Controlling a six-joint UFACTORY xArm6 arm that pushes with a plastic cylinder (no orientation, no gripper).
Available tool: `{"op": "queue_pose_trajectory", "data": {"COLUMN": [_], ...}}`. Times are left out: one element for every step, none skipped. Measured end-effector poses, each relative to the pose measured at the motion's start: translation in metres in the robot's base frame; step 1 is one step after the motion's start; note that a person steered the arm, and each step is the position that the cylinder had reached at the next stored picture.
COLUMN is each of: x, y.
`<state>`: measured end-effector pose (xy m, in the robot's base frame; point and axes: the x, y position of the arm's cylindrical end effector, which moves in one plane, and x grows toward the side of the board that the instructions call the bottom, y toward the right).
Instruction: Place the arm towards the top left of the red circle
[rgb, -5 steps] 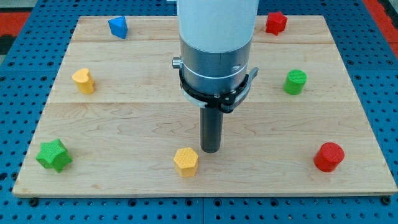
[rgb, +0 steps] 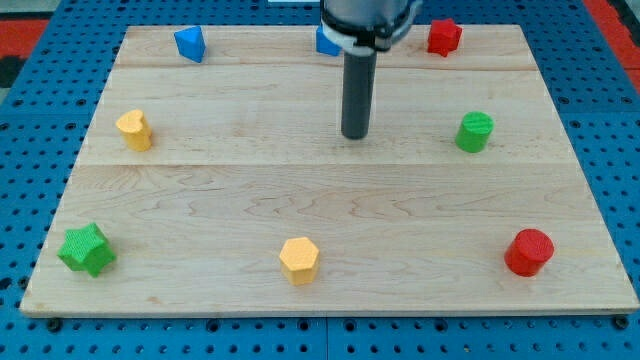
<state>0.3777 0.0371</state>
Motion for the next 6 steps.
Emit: {"op": "queue_pose_trajectory", "data": {"x": [-0.008,-0.008,0.005,0.042,0.07,0.101], "y": [-0.004,-0.004,-0.006,-0.024,-0.011,0.01]}}
